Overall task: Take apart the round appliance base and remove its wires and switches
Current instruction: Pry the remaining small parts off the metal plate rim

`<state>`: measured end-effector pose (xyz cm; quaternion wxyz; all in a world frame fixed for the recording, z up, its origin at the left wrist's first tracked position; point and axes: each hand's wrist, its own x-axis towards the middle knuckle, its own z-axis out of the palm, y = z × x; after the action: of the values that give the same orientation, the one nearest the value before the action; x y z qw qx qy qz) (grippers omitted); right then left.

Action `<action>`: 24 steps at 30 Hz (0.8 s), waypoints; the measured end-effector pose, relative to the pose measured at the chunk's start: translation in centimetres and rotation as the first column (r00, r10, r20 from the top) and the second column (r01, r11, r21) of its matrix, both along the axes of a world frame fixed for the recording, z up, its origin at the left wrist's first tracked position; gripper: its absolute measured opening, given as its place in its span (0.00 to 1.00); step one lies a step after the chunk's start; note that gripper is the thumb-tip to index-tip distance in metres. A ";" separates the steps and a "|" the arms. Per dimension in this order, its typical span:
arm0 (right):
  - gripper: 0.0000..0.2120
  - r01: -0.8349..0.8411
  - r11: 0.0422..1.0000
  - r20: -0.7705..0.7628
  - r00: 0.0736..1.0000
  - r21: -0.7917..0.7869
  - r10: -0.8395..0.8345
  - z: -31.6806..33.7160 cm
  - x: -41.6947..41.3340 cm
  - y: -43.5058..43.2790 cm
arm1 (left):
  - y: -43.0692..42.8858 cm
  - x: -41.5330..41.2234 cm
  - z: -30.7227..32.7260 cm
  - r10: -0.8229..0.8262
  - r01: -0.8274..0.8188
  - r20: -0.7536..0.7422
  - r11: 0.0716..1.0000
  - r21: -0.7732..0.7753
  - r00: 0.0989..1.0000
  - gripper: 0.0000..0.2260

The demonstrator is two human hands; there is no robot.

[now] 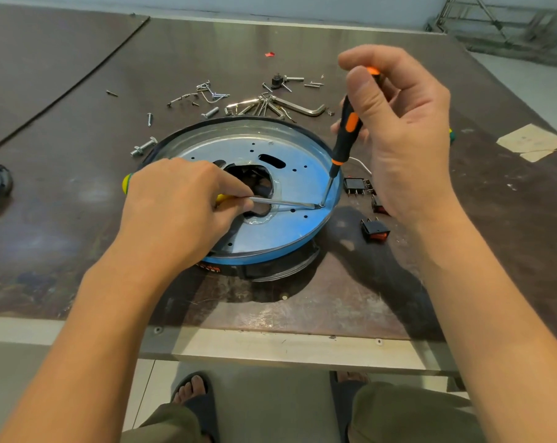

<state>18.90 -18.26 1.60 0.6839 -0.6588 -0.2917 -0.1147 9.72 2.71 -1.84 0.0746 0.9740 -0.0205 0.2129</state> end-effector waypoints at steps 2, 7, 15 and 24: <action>0.10 -0.002 1.000 0.001 1.000 0.002 0.002 0.0 0.2 -0.1 | -0.1 -0.1 0.1 0.002 -0.002 0.007 1.000 0.002 1.000 0.07; 0.14 -0.042 0.997 -0.099 0.994 0.058 0.048 0.0 0.2 -0.6 | 0.0 0.0 0.4 0.007 -0.005 -0.024 0.996 0.087 1.000 0.08; 0.14 -0.087 0.993 -0.163 0.982 0.083 0.100 0.0 0.0 -0.5 | -1.0 0.7 1.8 -0.035 0.067 -0.143 0.971 0.231 0.989 0.07; 0.13 -0.117 0.985 -0.179 0.974 0.127 0.139 -0.2 0.2 -0.4 | -2.7 1.6 0.9 -0.131 0.153 -0.140 0.976 0.156 0.981 0.11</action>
<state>19.07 -18.66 1.45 0.7514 -0.6056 -0.2609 -0.0247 11.34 0.00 -0.96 0.0093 0.9846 -0.1029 0.1411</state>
